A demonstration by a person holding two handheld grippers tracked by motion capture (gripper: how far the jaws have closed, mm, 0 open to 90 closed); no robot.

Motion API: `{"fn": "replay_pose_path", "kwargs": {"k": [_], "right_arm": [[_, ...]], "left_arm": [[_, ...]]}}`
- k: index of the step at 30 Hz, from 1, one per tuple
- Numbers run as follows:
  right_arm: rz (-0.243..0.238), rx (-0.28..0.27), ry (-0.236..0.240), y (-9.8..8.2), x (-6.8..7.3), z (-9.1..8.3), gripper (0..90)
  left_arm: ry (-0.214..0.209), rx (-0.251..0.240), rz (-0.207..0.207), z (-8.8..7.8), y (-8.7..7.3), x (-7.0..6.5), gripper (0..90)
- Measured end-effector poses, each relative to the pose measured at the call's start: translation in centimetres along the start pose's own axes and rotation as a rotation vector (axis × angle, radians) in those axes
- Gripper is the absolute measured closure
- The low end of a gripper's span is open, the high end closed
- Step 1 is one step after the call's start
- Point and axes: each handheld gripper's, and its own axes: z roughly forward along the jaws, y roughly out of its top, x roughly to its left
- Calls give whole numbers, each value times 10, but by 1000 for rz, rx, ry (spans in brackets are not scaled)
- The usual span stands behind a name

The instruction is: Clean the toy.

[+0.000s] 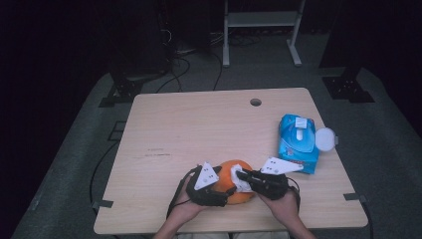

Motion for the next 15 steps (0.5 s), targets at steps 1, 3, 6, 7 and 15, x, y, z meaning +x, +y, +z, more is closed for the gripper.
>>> {"fn": "replay_pose_path", "kwargs": {"k": [1,3,6,7,15], "right_arm": [[-6,7,-2,-1,0,1,834],[19,9,-17,-4,-8,0,834],[44,11,-64,-9,-19,-4,834],[62,13,-74,-11,-22,-5,835],[-36,9,-42,-2,3,0,835]], "left_arm": [[-2,0,-6,-1,-2,2,244],[-1,4,-9,-3,-4,6,268],[-7,-11,-30,-4,-5,9,264],[-10,-22,-26,-4,-4,8,240],[1,9,6,-2,-4,8,275]]}}
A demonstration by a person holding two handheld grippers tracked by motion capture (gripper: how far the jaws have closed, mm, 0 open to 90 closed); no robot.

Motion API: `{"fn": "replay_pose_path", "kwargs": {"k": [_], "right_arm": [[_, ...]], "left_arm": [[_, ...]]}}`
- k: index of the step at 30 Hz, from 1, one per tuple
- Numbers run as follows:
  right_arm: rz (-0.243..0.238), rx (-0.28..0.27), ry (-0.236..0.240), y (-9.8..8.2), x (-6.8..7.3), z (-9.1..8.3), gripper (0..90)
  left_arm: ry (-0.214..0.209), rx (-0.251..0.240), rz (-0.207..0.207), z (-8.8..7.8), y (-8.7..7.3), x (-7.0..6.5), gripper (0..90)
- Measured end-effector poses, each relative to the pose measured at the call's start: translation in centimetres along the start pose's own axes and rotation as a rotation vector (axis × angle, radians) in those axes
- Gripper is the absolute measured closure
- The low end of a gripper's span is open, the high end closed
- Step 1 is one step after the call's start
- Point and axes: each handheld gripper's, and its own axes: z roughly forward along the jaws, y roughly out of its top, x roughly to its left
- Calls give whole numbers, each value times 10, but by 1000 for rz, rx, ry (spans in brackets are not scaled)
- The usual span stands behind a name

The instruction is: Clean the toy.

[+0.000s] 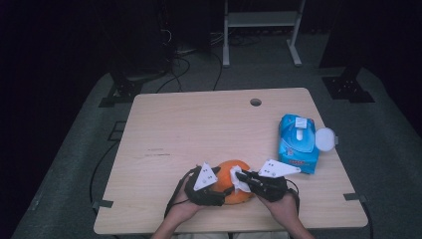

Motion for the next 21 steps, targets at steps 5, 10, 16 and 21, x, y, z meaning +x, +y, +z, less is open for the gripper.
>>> {"fn": "replay_pose_path", "kwargs": {"k": [5,10,16,21], "right_arm": [[97,16,-65,-11,-24,-5,835],[114,-17,-15,-9,-17,-3,833],[134,-26,5,-12,-20,-2,834],[186,-5,-24,-22,-31,-2,834]], "left_arm": [[-7,-2,-68,-5,-7,11,298],[-11,-62,-32,-5,1,5,195],[7,-21,-61,-5,-4,11,303],[5,-12,-106,-7,-10,22,321]]}}
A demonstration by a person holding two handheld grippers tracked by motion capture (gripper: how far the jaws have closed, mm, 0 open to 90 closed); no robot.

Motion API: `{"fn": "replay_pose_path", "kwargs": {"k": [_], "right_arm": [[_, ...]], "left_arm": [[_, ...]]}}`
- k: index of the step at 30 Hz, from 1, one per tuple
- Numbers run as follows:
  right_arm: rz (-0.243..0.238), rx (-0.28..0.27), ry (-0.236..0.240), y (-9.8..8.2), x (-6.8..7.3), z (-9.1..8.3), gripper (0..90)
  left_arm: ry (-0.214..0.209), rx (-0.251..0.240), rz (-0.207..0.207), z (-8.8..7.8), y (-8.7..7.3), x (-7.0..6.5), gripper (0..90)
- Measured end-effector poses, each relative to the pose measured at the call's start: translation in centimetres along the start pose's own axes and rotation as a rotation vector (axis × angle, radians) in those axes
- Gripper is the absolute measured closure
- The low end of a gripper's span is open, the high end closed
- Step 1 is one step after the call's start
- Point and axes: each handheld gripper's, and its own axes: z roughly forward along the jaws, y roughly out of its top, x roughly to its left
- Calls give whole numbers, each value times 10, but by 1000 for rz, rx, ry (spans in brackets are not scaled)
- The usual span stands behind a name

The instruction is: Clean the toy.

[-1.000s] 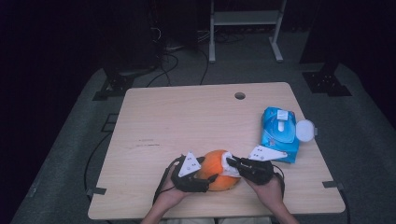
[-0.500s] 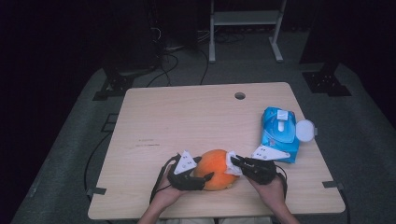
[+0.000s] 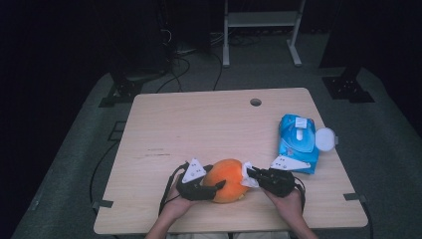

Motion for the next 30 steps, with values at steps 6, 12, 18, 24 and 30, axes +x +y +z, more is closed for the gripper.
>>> {"fn": "replay_pose_path", "kwargs": {"k": [6,12,18,24,30], "right_arm": [[-44,-34,49,7,17,2,833],[24,-9,3,-3,1,2,833],[-30,-37,41,4,15,2,833],[60,-6,17,-7,-4,5,832],[20,-37,38,3,6,1,832]], "left_arm": [[-5,2,-21,-2,-3,6,326],[-11,1,-28,-3,-5,8,332],[-15,-1,-34,-4,-7,9,335],[-14,0,-22,-4,-6,9,335],[-19,-2,-32,-6,-8,13,333]]}}
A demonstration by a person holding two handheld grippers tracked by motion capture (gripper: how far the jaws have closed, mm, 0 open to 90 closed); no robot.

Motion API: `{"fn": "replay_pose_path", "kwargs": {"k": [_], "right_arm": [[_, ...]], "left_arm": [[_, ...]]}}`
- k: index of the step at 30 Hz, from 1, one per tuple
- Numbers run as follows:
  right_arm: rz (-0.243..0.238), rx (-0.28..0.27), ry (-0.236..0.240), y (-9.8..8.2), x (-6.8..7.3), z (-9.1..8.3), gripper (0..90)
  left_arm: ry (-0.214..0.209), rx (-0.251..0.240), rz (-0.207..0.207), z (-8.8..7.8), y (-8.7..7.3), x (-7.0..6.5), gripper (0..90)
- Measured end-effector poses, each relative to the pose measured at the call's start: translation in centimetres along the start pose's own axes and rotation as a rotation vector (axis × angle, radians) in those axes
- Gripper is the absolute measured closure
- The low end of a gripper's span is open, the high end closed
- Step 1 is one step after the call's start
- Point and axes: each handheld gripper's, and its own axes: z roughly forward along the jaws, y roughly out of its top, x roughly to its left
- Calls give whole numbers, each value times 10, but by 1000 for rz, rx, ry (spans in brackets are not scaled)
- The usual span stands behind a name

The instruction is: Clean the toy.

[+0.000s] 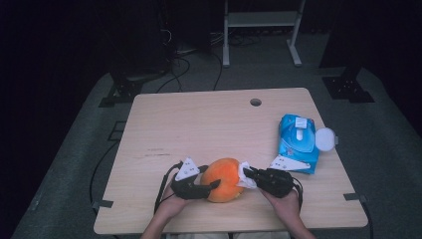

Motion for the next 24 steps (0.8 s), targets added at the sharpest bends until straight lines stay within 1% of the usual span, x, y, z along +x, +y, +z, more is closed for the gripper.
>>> {"fn": "replay_pose_path", "kwargs": {"k": [1,3,4,6,7,8,9,10,11,12,13,14,16,18,19,20,21,23,24], "right_arm": [[-5,1,3,0,0,0,832],[10,7,-2,-5,-2,1,832],[23,16,-8,-8,-5,1,832],[29,32,-33,-12,-10,3,832],[45,31,-31,-13,-12,3,832],[44,29,-33,-11,-10,3,832],[20,21,-33,-8,-6,2,832],[16,12,-26,-6,-4,2,832],[14,-3,-8,-4,-1,1,832],[7,-4,-2,-2,1,1,832],[-9,2,-8,-2,3,2,832],[-14,8,-14,-3,3,3,832],[-12,12,-17,-5,2,4,833],[-9,6,-11,-4,2,3,832],[-12,5,-14,-4,2,3,832],[-15,7,-15,-4,2,3,832],[-5,5,-12,-5,1,3,832],[17,2,-8,-7,-3,3,832],[26,8,-14,-8,-5,3,832]], "left_arm": [[0,1,0,0,0,1,333],[-1,1,-1,-1,-1,1,333],[0,-1,0,0,-1,0,333],[4,5,9,0,0,-1,335],[4,7,12,0,0,-1,335],[4,7,8,0,0,-1,336],[2,2,4,0,0,-1,335],[0,1,3,0,-1,0,336],[-2,0,3,0,-1,0,335],[-4,4,6,0,0,-1,331],[-12,-6,7,-1,2,-1,308],[-28,-25,11,-2,5,-2,270],[-44,-52,35,-2,12,-8,222],[-28,-31,64,1,14,-13,232],[-18,-19,70,3,13,-13,254],[-23,-18,52,3,11,-11,272],[-24,-18,39,3,10,-9,293],[-14,-11,29,2,7,-4,312],[-15,-13,12,1,5,-1,316]]}}
